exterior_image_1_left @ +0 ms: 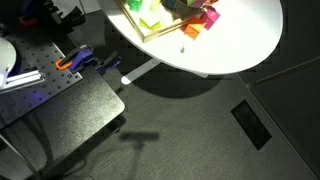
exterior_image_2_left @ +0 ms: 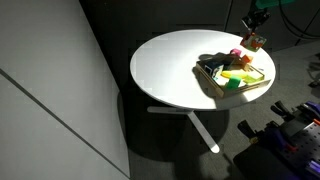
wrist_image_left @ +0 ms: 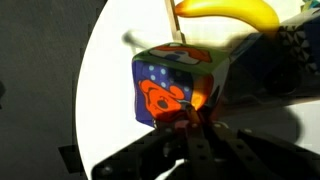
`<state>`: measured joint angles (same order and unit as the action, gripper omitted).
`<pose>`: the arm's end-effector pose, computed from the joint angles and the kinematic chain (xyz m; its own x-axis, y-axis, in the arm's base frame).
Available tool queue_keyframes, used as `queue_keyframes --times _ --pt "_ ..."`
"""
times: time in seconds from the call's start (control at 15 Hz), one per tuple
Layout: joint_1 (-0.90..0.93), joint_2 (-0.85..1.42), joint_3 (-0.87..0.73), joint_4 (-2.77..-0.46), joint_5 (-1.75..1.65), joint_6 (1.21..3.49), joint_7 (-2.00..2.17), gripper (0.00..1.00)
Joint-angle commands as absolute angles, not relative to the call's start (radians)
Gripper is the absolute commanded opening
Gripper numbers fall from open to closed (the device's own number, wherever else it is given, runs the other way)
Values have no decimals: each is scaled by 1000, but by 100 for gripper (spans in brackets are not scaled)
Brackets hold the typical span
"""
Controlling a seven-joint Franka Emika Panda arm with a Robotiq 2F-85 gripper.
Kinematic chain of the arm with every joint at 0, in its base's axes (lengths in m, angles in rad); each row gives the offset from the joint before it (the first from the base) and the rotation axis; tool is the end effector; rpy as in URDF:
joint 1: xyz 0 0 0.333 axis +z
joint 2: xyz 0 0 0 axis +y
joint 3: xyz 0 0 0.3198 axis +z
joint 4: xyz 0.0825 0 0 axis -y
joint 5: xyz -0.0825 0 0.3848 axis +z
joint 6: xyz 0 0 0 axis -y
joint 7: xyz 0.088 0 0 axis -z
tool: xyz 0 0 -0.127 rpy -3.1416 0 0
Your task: Pick up the plushy block on the right and put it in the wooden box
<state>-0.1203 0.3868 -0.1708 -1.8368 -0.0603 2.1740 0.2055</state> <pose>0.6087 -0.1797 0.3022 0.8995 -0.4364 -0.0236 -0.4308 -0.8945 0.1193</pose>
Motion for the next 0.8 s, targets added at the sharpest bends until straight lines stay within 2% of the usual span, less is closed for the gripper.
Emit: queue_keyframes --times 0.0,0.67,0.73 --pt "-119 283 -141 -1957 -44 2161 136 2" --pt "-50 160 -95 -2214 -60 2391 210 3" --pt "-43 150 -93 -2235 -63 2424 220 29"
